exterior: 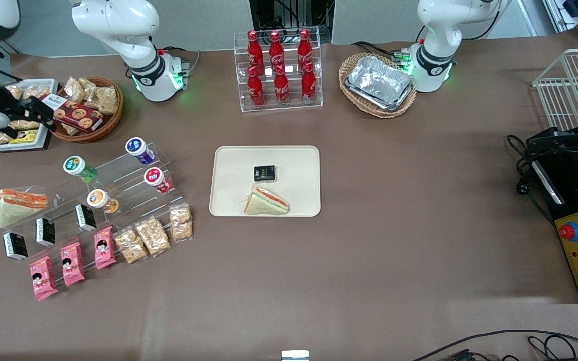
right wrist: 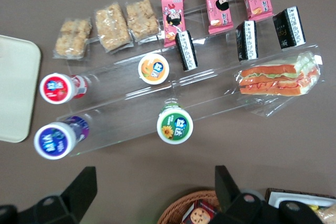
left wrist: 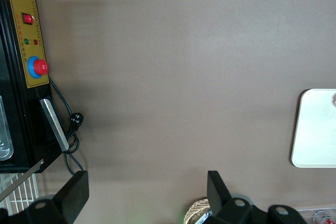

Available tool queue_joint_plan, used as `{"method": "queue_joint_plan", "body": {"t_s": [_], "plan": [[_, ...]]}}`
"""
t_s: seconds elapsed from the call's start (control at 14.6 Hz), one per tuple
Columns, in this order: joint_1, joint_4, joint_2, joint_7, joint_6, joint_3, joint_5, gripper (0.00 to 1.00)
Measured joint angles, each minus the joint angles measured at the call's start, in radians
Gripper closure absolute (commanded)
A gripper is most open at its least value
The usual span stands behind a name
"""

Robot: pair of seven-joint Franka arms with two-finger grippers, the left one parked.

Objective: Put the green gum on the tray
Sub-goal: 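Lower the right gripper onto the green-labelled yogurt cup and close it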

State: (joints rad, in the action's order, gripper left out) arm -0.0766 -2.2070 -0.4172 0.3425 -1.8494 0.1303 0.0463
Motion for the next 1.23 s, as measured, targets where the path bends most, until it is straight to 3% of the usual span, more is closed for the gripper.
{"method": "queue_joint_plan", "body": {"t_s": [0.55, 1.23], "plan": [[-0.001, -0.225, -0.004, 0.001, -0.262, 0.035, 0.005, 0.0], [-0.001, -0.309, 0.069, 0.001, -0.445, 0.079, 0.006, 0.0]]}}
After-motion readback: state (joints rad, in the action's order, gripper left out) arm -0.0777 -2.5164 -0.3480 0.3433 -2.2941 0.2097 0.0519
